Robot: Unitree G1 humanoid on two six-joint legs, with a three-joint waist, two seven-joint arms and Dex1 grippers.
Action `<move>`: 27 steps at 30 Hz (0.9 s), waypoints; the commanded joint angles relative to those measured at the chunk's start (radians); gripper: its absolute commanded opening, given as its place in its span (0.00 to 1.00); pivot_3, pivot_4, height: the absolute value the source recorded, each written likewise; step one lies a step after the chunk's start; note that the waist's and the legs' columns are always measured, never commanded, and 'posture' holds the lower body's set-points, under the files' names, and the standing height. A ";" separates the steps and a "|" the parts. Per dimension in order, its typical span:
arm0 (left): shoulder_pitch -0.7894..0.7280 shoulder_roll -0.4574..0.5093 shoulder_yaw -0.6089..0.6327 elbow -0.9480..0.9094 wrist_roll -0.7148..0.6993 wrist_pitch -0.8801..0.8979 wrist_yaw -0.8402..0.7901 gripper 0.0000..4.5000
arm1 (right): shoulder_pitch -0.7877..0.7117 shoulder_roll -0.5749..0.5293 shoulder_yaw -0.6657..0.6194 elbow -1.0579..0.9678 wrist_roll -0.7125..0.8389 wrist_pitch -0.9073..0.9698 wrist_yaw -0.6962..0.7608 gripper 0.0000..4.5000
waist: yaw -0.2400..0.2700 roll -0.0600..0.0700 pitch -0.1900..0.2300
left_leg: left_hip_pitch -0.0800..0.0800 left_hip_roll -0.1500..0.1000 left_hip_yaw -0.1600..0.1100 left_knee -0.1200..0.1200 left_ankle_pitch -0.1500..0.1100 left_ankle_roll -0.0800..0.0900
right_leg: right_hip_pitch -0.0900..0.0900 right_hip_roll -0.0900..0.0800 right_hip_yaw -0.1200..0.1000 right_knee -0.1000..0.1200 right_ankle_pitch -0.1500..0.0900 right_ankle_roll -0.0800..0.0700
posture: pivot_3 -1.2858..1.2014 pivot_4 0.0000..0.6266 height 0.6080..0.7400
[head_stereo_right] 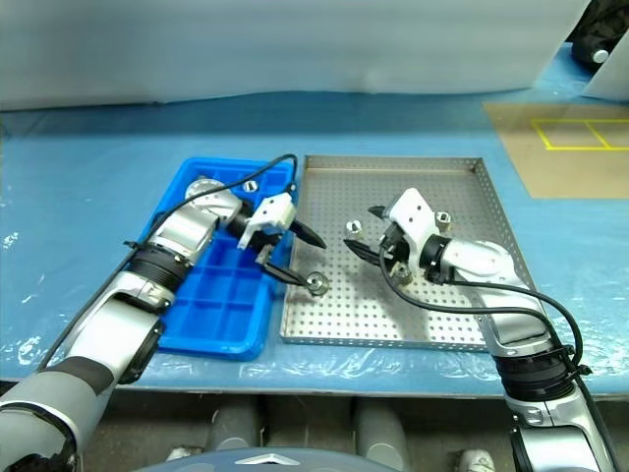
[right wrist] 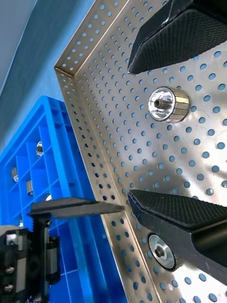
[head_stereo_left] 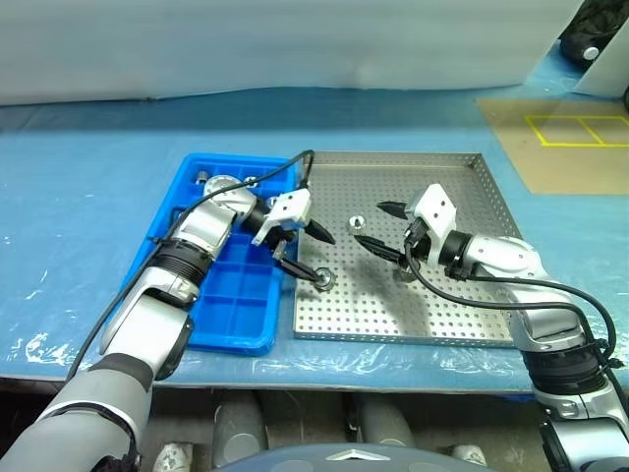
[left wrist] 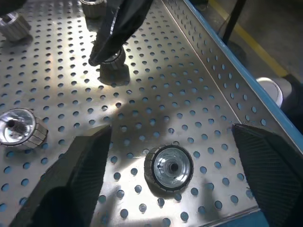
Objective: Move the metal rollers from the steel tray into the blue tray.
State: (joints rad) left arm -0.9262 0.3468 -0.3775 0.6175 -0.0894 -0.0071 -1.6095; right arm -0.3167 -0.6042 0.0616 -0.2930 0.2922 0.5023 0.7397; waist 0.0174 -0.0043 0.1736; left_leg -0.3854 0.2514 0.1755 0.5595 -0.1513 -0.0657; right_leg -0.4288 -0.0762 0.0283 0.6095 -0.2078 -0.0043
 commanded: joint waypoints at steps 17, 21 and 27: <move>-0.083 -0.072 -0.129 0.202 0.201 -0.174 0.090 0.99 | 0.071 -0.005 -0.048 -0.113 0.014 0.018 -0.054 0.89 | -0.012 0.000 0.000 | 0.004 0.000 0.000 0.001 0.000 0.000 | 0.004 0.000 0.001 0.000 0.000 0.001 | 0.35 0.24 1.00; -0.088 -0.072 -0.149 0.229 0.253 -0.179 0.105 0.99 | 0.083 -0.006 -0.052 -0.125 0.013 0.022 -0.064 0.89 | -0.023 0.000 0.000 | 0.004 0.000 0.000 0.001 0.000 0.000 | 0.004 0.000 0.001 -0.001 0.000 0.001 | 0.35 0.24 1.00; -0.098 -0.087 -0.143 0.270 0.282 -0.212 0.132 0.96 | 0.089 -0.006 -0.056 -0.131 0.012 0.023 -0.073 0.89 | -0.031 0.001 0.000 | 0.005 0.000 0.000 0.001 0.000 0.000 | 0.004 0.000 0.001 -0.001 0.001 0.001 | 0.34 0.24 1.00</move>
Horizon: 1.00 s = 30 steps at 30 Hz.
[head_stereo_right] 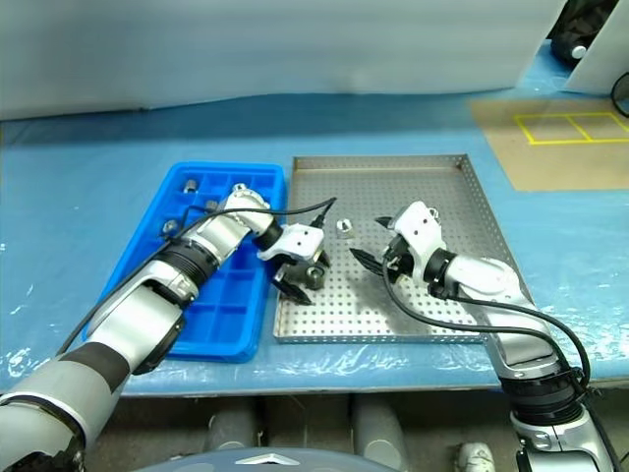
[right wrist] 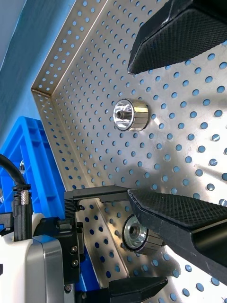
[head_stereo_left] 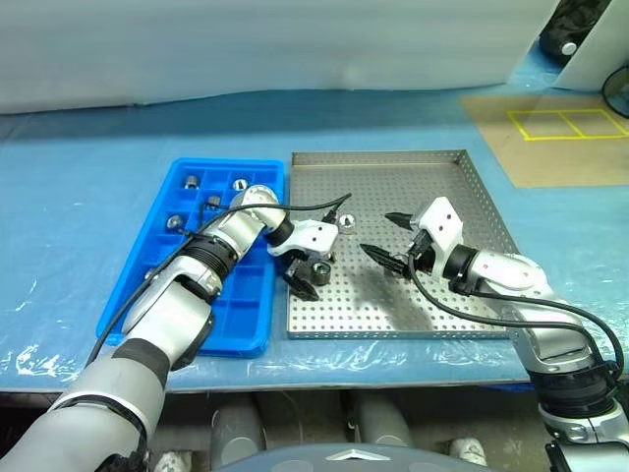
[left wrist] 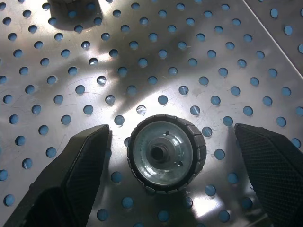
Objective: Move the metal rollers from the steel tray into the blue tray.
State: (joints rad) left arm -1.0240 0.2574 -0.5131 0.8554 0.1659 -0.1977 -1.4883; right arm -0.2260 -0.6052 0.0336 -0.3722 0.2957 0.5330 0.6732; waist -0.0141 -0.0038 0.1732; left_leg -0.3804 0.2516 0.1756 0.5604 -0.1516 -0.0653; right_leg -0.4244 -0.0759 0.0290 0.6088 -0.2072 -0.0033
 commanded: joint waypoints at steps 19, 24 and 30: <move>0.014 -0.004 0.025 0.036 0.020 -0.043 0.017 0.41 | 0.020 -0.063 -0.062 -0.117 0.117 0.030 0.105 0.89 | 0.002 0.000 0.000 | 0.000 -0.001 0.000 0.000 -0.001 0.001 | 0.001 -0.001 0.000 -0.002 0.000 0.000 | 0.35 0.24 1.00; 0.015 -0.005 0.027 0.038 0.019 -0.042 0.021 0.41 | 0.060 -0.177 -0.057 -0.188 0.239 0.142 0.237 0.89 | 0.002 0.000 0.000 | 0.000 -0.001 0.000 0.000 -0.001 0.002 | 0.001 -0.001 0.000 -0.002 0.000 0.000 | 0.35 0.24 1.00; 0.013 -0.007 0.035 0.048 0.020 -0.045 0.044 0.41 | 0.103 -0.264 0.005 -0.209 0.229 0.150 0.307 0.89 | 0.001 0.000 0.000 | 0.000 -0.001 0.000 0.000 -0.001 0.002 | 0.001 -0.001 0.000 -0.002 0.000 0.000 | 0.35 0.24 1.00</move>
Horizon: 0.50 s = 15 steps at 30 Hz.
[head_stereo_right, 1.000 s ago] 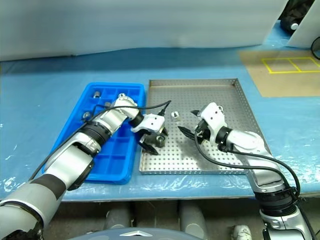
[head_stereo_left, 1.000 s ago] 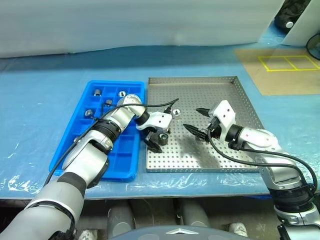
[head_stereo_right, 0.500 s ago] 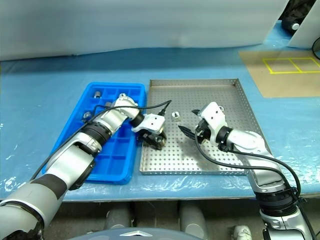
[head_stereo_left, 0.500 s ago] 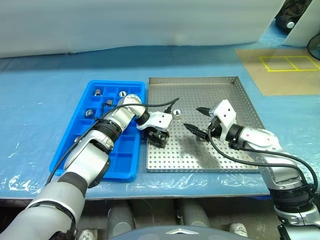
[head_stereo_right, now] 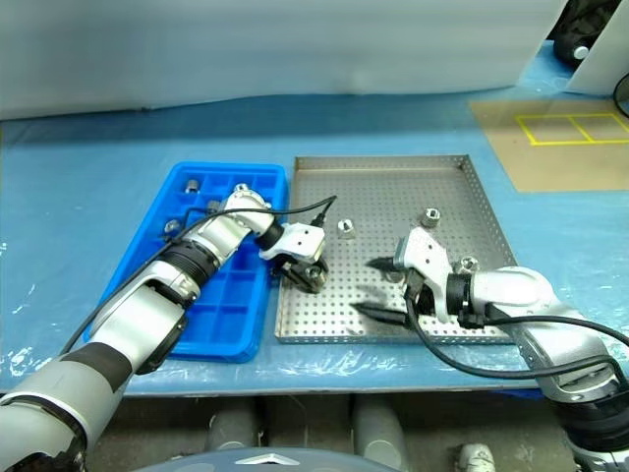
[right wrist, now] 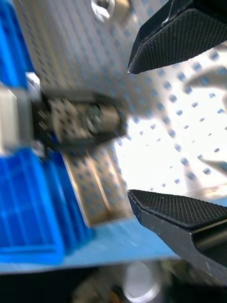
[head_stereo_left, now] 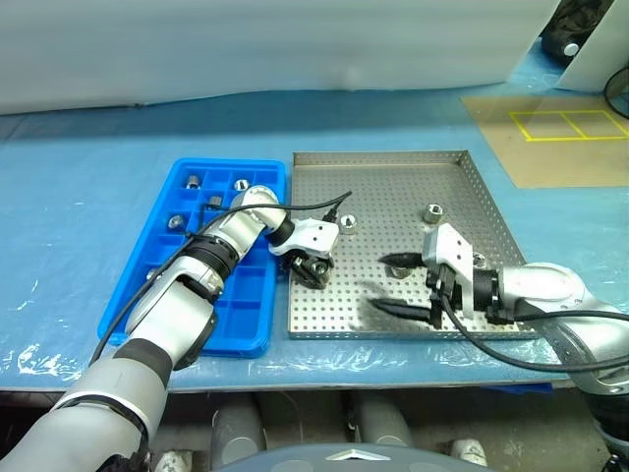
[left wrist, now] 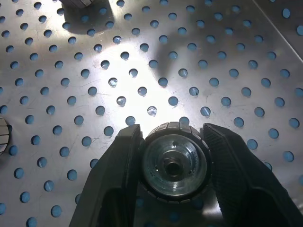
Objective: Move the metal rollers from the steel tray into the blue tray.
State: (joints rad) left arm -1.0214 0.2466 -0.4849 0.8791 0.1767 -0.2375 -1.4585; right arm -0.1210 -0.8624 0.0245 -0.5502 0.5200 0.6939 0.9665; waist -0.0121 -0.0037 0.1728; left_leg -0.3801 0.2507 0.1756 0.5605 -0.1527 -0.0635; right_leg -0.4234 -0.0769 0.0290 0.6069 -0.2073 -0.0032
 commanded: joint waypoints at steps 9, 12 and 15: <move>0.030 0.018 0.082 -0.060 -0.083 0.068 -0.034 0.39 | -0.057 0.032 0.033 0.030 -0.044 -0.055 -0.029 0.89 | 0.000 0.000 0.000 | -0.004 0.000 0.000 -0.001 0.000 0.000 | -0.004 0.000 0.000 -0.001 0.000 0.000 | 0.37 0.24 1.00; 0.026 0.035 0.116 -0.106 -0.113 0.107 -0.012 0.39 | -0.081 0.048 0.052 0.060 -0.068 -0.074 -0.032 0.89 | 0.000 0.000 0.000 | -0.006 0.000 0.000 -0.002 0.000 0.001 | -0.006 0.000 0.000 -0.001 0.000 0.000 | 0.38 0.24 1.00; 0.032 0.076 0.160 -0.197 -0.163 0.177 -0.028 0.39 | -0.109 0.062 0.068 0.088 -0.082 -0.095 -0.021 0.89 | 0.001 0.000 0.000 | -0.007 0.000 0.000 -0.003 0.000 0.000 | -0.008 0.001 0.000 -0.001 0.000 0.000 | 0.39 0.24 1.00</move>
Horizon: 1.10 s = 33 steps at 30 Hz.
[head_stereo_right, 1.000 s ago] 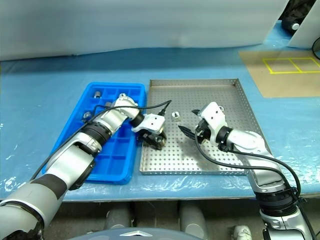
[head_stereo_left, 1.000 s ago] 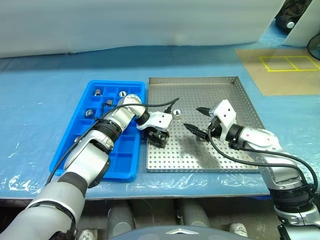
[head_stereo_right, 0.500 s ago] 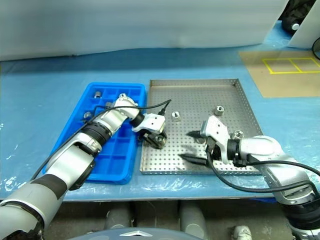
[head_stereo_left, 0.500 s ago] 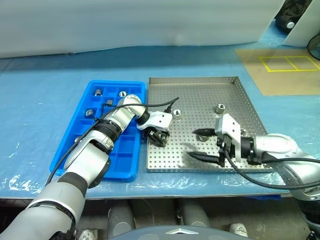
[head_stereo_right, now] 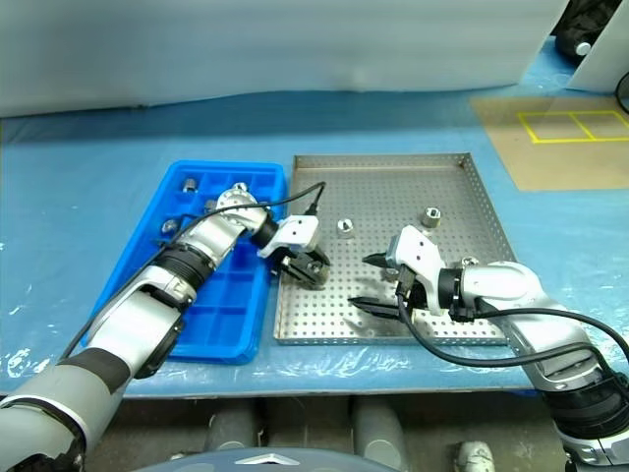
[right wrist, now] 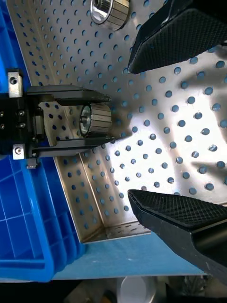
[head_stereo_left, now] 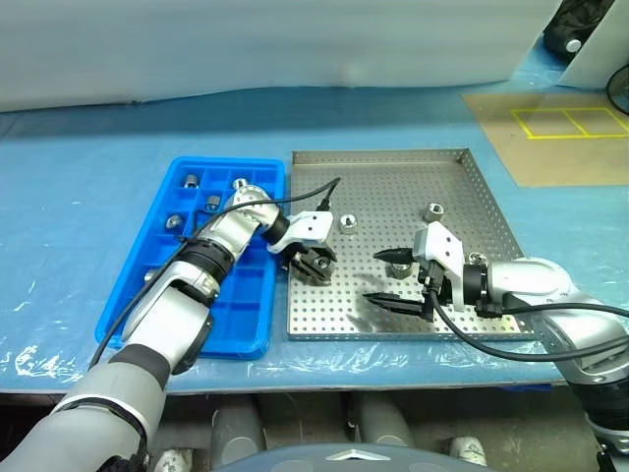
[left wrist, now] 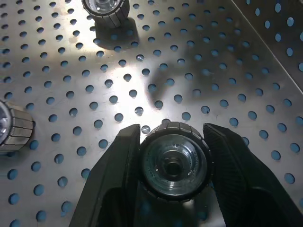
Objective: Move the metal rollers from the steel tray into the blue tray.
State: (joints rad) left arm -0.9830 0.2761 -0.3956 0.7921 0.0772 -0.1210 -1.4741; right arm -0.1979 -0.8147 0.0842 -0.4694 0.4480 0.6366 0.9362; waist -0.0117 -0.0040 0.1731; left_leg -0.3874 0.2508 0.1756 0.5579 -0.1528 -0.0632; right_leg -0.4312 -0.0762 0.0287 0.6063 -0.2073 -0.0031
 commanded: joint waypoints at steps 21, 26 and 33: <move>0.626 0.554 0.550 -1.082 -0.494 0.652 0.132 0.39 | -0.488 0.263 0.245 0.554 -0.164 -0.351 0.327 0.89 | 0.092 0.000 0.001 | 0.000 0.004 0.001 -0.010 0.005 -0.008 | -0.006 0.000 -0.009 0.003 -0.001 -0.002 | 0.60 0.24 1.00; 0.761 0.578 0.651 -1.086 -0.465 0.651 0.273 0.39 | -0.559 0.342 0.266 0.672 -0.198 -0.428 0.376 0.89 | 0.129 0.000 0.001 | 0.000 0.006 0.000 -0.011 0.005 -0.009 | -0.006 0.001 -0.013 0.005 -0.002 -0.003 | 0.62 0.24 1.00; 0.797 0.490 0.584 -0.969 -0.358 0.524 0.465 0.39 | -0.566 0.386 0.262 0.715 -0.230 -0.470 0.404 0.89 | 0.168 0.000 0.001 | -0.003 0.006 -0.002 -0.009 0.006 -0.009 | -0.006 0.000 -0.014 0.005 -0.002 -0.003 | 0.63 0.24 1.00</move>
State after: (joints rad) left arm -0.1682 0.7815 0.1999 -0.1866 -0.2878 0.4331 -1.0434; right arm -0.7504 -0.4300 0.3515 0.2639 0.2161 0.1891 1.3265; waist 0.1563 -0.0041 0.1742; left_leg -0.3908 0.2562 0.1730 0.5492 -0.1472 -0.0726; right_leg -0.4376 -0.0758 0.0140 0.6117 -0.2089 -0.0065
